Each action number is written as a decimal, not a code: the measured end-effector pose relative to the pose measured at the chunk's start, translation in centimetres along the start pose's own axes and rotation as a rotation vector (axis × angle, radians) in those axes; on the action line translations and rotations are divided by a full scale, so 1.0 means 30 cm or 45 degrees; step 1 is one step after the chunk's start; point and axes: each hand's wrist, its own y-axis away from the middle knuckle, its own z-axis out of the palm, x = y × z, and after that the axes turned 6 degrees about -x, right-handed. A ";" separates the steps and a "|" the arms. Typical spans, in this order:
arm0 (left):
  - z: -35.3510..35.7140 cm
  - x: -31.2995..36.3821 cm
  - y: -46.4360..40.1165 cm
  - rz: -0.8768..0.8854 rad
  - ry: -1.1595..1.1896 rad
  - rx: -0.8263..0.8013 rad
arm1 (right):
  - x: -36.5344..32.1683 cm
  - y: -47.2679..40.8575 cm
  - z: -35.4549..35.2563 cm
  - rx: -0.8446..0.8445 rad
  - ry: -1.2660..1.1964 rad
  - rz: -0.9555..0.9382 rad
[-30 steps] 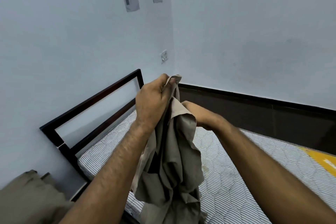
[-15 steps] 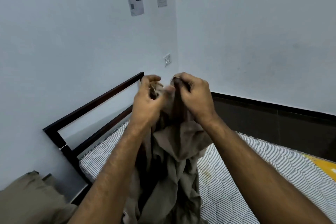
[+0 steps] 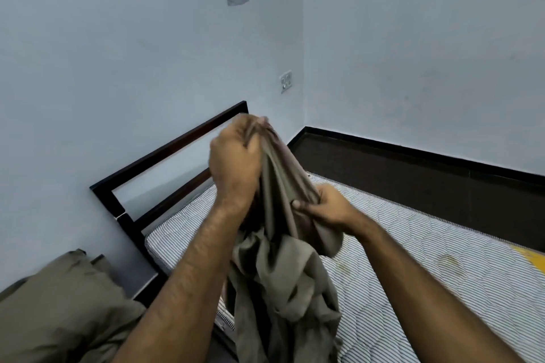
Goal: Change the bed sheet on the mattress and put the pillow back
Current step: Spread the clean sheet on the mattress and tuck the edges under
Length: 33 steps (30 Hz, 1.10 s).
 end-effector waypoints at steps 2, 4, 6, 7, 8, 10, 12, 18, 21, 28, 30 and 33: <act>-0.014 -0.008 -0.024 -0.085 0.082 0.132 | 0.086 0.013 0.000 0.099 0.043 0.132; -0.017 -0.009 -0.024 -0.123 0.177 0.132 | 0.092 0.012 -0.010 0.298 -0.058 0.107; -0.008 -0.020 -0.002 -0.164 0.288 -0.016 | 0.018 -0.005 -0.029 0.548 -0.142 -0.013; 0.002 -0.036 0.016 -0.197 0.334 -0.139 | -0.040 -0.014 -0.038 0.614 -0.128 -0.079; 0.020 -0.055 0.038 -0.243 0.357 -0.275 | -0.103 -0.022 -0.044 0.611 -0.081 -0.141; 0.056 -0.077 0.091 -0.279 0.360 -0.590 | -0.221 -0.027 -0.037 0.451 0.064 -0.244; 0.092 -0.073 0.142 -0.202 0.357 -0.831 | -0.297 -0.023 -0.018 0.274 0.136 -0.317; 0.081 -0.074 0.094 -0.205 0.251 -0.890 | -0.318 0.008 0.020 0.107 -0.157 -0.248; 0.074 -0.067 0.071 -0.140 -0.111 -0.800 | -0.266 0.020 0.044 0.109 -0.350 -0.256; 0.109 -0.043 0.057 -0.119 0.194 -0.415 | -0.014 0.017 0.094 0.131 -0.308 -0.131; 0.108 -0.043 0.042 -0.202 0.441 -0.350 | 0.086 0.027 0.120 0.092 -0.228 0.014; 0.086 -0.034 0.049 -0.153 0.502 -0.397 | 0.210 0.025 0.133 0.240 -0.092 0.111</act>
